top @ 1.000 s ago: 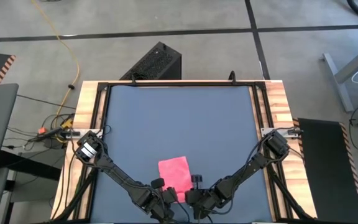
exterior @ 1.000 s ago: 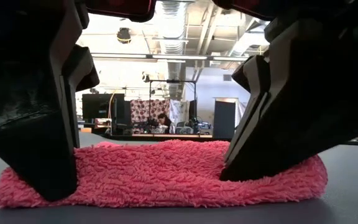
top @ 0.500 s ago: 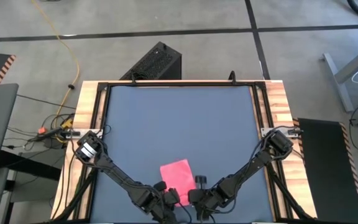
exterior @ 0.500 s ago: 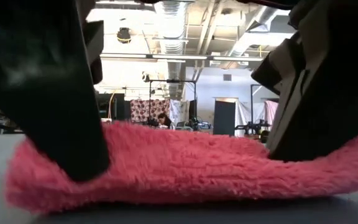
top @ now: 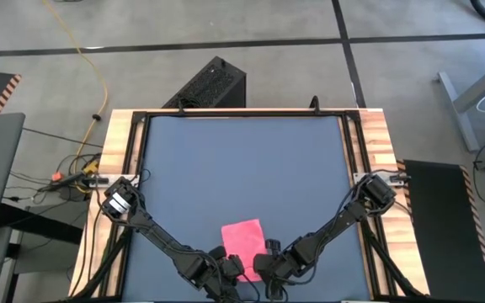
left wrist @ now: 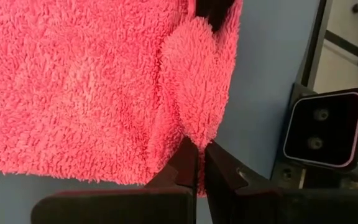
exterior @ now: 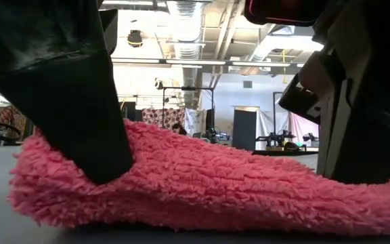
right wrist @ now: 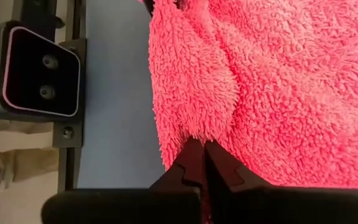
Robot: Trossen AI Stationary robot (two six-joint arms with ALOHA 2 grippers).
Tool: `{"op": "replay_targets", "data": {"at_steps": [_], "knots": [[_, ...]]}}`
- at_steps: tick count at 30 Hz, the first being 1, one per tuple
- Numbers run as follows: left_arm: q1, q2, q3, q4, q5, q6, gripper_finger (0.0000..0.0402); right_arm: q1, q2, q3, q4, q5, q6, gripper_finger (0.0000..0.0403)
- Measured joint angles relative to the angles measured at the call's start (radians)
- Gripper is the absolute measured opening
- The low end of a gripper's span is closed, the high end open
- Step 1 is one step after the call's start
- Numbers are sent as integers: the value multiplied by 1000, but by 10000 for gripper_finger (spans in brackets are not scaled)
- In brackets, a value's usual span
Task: Roll towel
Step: Roll the pink towel
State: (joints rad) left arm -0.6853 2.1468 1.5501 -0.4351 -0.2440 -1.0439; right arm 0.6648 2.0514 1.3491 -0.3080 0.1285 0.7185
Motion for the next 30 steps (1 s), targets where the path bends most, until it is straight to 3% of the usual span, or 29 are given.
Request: {"op": "replay_targets", "data": {"at_steps": [13,22,30], "knots": [[-1,-2,0,7,6,-66,0,-24,-29,0,-3,-25,34,18],[-21,-2,0,65,-74,-87,0,-13,-30,0,12,-29,67,18],[-28,-4,0,76,-120,-58,0,6,-52,-2,32,54,47,18]]}}
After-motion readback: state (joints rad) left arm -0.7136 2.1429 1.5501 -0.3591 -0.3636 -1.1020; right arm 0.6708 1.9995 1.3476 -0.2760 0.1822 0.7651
